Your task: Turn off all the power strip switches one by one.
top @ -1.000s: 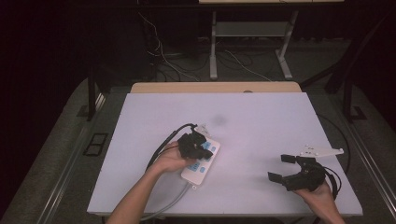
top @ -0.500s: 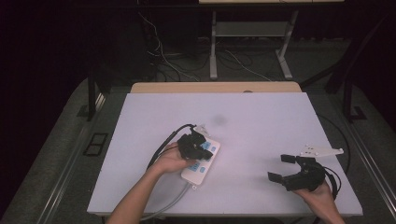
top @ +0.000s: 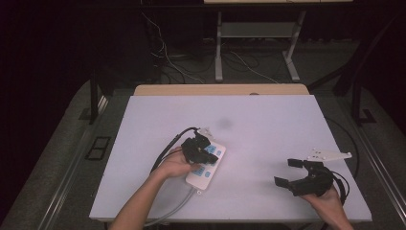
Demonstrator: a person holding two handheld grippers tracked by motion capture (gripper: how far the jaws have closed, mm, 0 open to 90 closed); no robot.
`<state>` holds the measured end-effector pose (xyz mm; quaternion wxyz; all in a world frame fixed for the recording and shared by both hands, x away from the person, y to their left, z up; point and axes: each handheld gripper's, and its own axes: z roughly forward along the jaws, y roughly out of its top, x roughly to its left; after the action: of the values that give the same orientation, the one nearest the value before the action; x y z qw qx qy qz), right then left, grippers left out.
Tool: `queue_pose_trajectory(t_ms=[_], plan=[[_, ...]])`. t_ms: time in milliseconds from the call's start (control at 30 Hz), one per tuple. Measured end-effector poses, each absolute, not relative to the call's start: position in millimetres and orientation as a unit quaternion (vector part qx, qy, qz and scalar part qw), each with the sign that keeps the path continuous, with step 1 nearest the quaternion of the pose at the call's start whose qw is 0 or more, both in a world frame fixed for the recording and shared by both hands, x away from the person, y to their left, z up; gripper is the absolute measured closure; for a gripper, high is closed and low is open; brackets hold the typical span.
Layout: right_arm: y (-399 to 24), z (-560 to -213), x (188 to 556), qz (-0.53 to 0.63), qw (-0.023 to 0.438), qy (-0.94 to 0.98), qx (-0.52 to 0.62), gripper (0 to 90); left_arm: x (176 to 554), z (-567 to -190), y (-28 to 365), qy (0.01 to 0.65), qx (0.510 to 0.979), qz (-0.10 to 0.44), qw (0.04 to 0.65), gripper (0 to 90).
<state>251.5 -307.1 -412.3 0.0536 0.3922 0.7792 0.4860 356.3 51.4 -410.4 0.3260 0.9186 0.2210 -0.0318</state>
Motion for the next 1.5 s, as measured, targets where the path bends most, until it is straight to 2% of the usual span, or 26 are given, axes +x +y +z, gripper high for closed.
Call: queue_pose_trajectory(t_ms=[1300,1500], plan=[[-310.1,-412.4,252.2,0.488,0.054,0.776,0.397,0.8,346.7,-404.4,48.0,0.214,0.925,0.005,0.314,89.4],[-310.2,-412.4,252.2,0.488,0.055,0.775,0.397,0.8,347.5,-401.2,50.3,0.218,0.920,-0.004,0.326,89.3]])
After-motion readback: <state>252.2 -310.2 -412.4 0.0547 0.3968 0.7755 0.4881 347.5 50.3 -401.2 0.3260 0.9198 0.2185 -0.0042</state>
